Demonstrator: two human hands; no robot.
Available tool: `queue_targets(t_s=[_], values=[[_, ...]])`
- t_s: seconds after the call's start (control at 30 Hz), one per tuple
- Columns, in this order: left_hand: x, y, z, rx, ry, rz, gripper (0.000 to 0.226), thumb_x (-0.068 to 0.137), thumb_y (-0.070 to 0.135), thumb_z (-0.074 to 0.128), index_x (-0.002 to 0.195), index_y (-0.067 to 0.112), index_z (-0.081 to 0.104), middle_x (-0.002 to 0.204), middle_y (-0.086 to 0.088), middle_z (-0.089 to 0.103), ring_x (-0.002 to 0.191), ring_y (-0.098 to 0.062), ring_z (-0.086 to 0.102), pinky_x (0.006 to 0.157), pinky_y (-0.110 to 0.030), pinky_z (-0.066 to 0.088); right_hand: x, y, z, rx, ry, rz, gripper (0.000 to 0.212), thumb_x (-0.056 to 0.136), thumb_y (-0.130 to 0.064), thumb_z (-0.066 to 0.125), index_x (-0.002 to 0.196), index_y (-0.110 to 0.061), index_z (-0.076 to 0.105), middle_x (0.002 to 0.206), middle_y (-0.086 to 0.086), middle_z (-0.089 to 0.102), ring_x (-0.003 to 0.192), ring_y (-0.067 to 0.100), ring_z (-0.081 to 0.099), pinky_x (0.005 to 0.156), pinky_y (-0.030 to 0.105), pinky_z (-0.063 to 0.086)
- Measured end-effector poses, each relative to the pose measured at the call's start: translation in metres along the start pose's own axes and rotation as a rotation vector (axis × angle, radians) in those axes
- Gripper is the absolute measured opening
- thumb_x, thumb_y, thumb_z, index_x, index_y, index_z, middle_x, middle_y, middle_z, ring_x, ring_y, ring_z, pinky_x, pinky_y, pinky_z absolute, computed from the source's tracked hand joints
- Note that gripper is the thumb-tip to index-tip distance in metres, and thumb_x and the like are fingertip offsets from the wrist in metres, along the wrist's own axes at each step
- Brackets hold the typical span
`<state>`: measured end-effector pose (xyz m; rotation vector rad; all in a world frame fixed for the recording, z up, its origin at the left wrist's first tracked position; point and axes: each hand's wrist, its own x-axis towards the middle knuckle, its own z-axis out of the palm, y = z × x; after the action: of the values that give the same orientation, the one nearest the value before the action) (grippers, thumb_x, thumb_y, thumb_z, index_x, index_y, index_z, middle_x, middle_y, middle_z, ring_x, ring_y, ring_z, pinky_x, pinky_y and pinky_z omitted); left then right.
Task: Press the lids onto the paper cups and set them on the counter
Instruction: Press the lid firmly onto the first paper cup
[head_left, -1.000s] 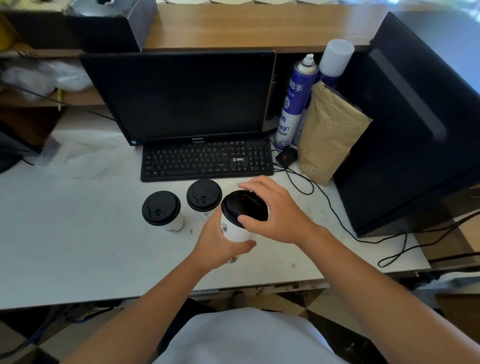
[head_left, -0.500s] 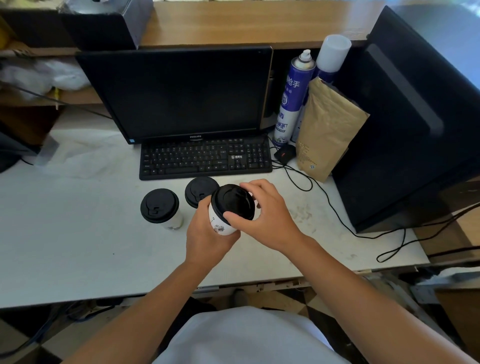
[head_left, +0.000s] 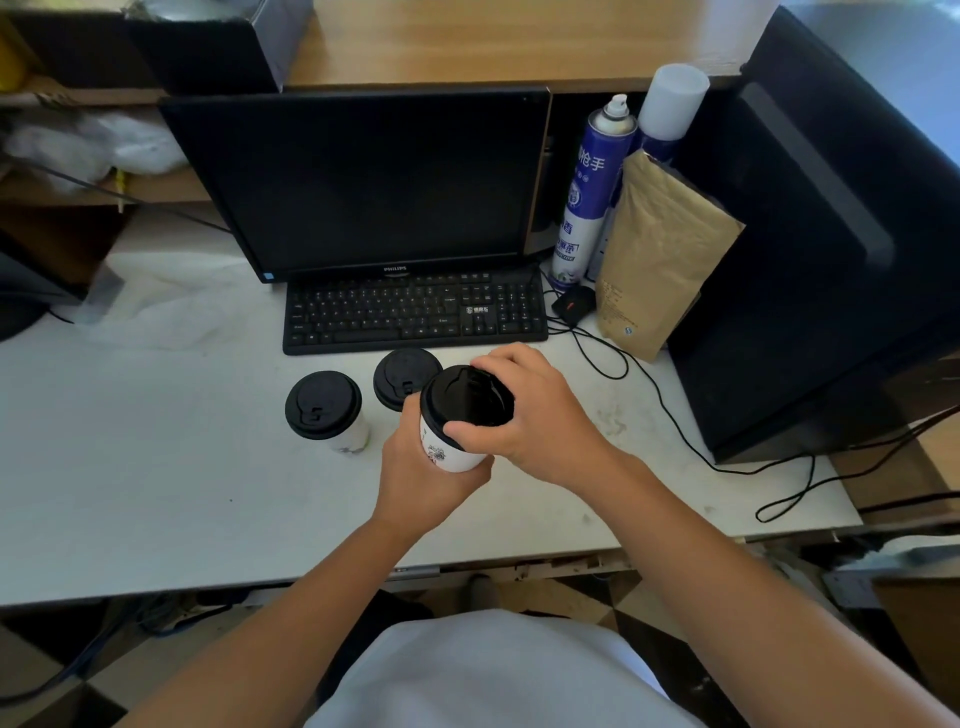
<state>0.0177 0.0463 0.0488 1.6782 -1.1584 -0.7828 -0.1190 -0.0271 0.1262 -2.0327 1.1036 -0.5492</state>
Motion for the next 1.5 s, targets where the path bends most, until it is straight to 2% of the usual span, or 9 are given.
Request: queue_targets(t_s=[0.2,0.3,0.47,0.7,0.9,1.03,1.23,1.37,1.5], values=[[0.007,-0.001,-0.002,-0.053,-0.135,-0.045,0.080,0.059,0.020,0.091,0.129,0.027,0.052,0.112,0.005,0.071,0.101,-0.019,0.071,0.079,-0.053,0.061,0.007,0.002,-0.021,0.002,-0.136,-0.040,0.058,0.073,-0.036,0.084,0.123,-0.014,0.065,0.118,-0.003,0.053,0.115,0.017,0.051,0.099,0.031,0.047],[0.007,0.001,0.000,-0.061,-0.126,-0.041,0.079,0.060,0.021,0.090,0.128,0.027,0.052,0.111,0.005,0.071,0.099,-0.018,0.071,0.077,-0.053,0.061,0.008,0.002,-0.022,-0.002,-0.145,-0.036,0.060,0.072,-0.038,0.083,0.124,-0.015,0.064,0.119,-0.005,0.052,0.116,0.015,0.050,0.099,0.028,0.046],[0.007,0.002,0.006,-0.044,-0.064,-0.035,0.075,0.062,0.023,0.089,0.128,0.026,0.053,0.111,0.007,0.070,0.100,-0.016,0.070,0.080,-0.050,0.061,0.010,-0.002,-0.011,-0.064,-0.075,-0.004,0.068,0.067,-0.044,0.073,0.129,-0.016,0.062,0.117,-0.010,0.048,0.113,0.010,0.044,0.090,0.007,0.031],[0.005,0.006,0.006,-0.047,0.008,-0.038,0.073,0.065,0.015,0.090,0.126,0.030,0.052,0.107,0.020,0.068,0.097,-0.004,0.068,0.079,-0.032,0.060,0.012,-0.001,-0.001,-0.046,-0.034,0.049,0.062,0.078,-0.033,0.080,0.133,-0.013,0.059,0.118,-0.008,0.047,0.116,0.007,0.038,0.089,0.004,0.030],[0.010,0.012,0.011,-0.041,0.040,-0.062,0.071,0.062,0.020,0.094,0.117,0.033,0.052,0.101,0.013,0.072,0.090,-0.008,0.070,0.073,-0.034,0.060,0.013,-0.009,0.009,-0.043,0.105,0.215,0.051,0.080,-0.043,0.075,0.120,-0.014,0.062,0.118,-0.004,0.048,0.117,0.011,0.039,0.089,0.021,0.034],[0.011,0.014,0.013,-0.050,0.040,-0.074,0.065,0.061,0.025,0.094,0.107,0.038,0.050,0.093,0.015,0.072,0.084,-0.006,0.069,0.067,-0.027,0.054,0.015,-0.012,0.013,-0.040,0.118,0.286,0.049,0.079,-0.048,0.072,0.113,-0.014,0.062,0.116,-0.003,0.048,0.118,0.014,0.039,0.088,0.023,0.036],[0.013,0.012,0.010,-0.021,0.043,-0.062,0.070,0.062,0.020,0.094,0.113,0.039,0.050,0.099,0.018,0.071,0.090,-0.006,0.070,0.077,-0.040,0.061,0.012,-0.012,0.009,-0.028,0.113,0.260,0.049,0.080,-0.049,0.074,0.113,-0.015,0.063,0.115,-0.005,0.048,0.116,0.011,0.040,0.088,0.021,0.035],[0.014,0.013,0.009,-0.023,0.058,-0.053,0.072,0.062,0.020,0.095,0.116,0.038,0.050,0.101,0.019,0.070,0.092,-0.006,0.070,0.079,-0.040,0.061,0.012,-0.011,0.006,-0.007,0.079,0.221,0.058,0.079,-0.048,0.078,0.126,-0.017,0.061,0.120,-0.006,0.047,0.119,0.010,0.038,0.091,0.018,0.031],[0.015,0.014,0.009,-0.036,0.055,-0.072,0.073,0.063,0.022,0.093,0.119,0.038,0.049,0.104,0.021,0.070,0.095,-0.003,0.069,0.082,-0.040,0.061,0.012,-0.002,0.000,0.091,0.021,0.223,0.085,0.075,-0.043,0.084,0.147,-0.019,0.046,0.126,-0.010,0.041,0.128,0.012,0.039,0.100,0.022,0.038]])
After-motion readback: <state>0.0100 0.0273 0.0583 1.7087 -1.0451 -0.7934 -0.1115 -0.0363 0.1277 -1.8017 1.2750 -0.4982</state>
